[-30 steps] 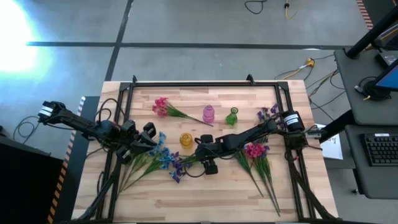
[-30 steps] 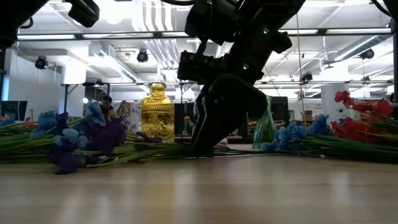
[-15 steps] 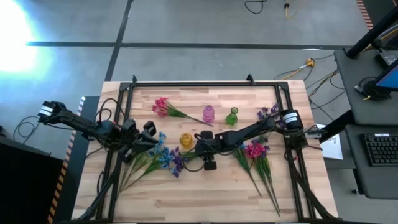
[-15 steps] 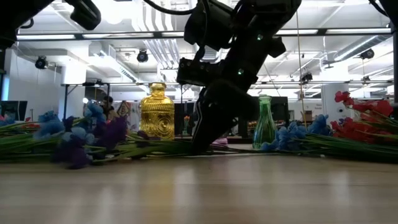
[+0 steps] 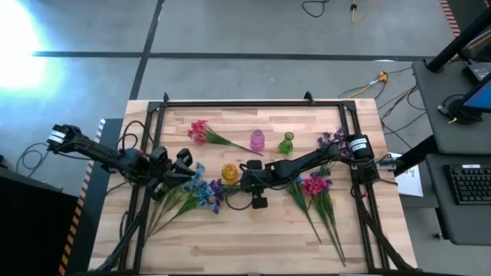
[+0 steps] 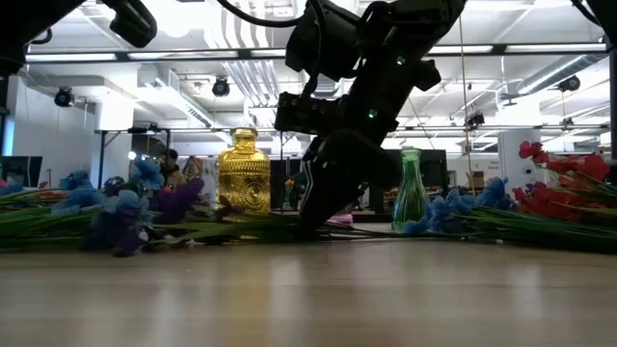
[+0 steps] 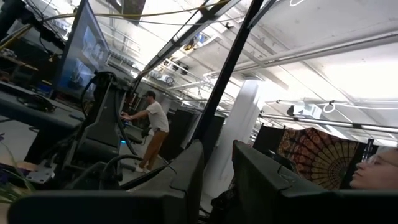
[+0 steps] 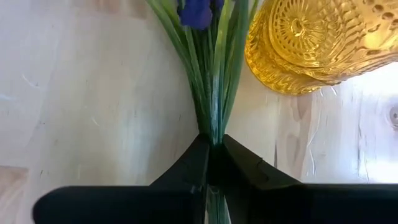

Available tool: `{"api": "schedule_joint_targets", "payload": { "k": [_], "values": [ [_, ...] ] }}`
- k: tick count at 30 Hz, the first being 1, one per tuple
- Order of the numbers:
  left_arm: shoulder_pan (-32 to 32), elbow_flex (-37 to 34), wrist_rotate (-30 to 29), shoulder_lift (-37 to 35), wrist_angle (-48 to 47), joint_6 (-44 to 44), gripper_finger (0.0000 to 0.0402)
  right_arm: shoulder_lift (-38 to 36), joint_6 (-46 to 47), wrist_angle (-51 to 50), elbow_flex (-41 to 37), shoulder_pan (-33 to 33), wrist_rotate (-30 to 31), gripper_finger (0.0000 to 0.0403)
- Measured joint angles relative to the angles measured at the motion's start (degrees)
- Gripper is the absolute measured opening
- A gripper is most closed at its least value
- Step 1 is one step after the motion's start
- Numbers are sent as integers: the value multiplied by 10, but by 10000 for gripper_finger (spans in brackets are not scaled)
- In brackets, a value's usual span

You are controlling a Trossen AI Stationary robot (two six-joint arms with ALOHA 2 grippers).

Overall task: Sort flowers into vase by color
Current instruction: Put the left violet flowers into the yellow vase

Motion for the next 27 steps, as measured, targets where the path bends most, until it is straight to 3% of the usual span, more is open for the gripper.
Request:
{"api": "schedule_joint_targets", "payload": {
  "k": [9,22,27],
  "values": [
    [0,0,0,0,1,-24,75,-24,-15,-8,0,0,-4,19],
    [0,0,0,-18,4,-46,75,-127,-26,-24,-12,1,-50,18],
    [0,0,1,-35,4,-49,75,-178,-28,13,-49,1,-51,18]
  ]
}}
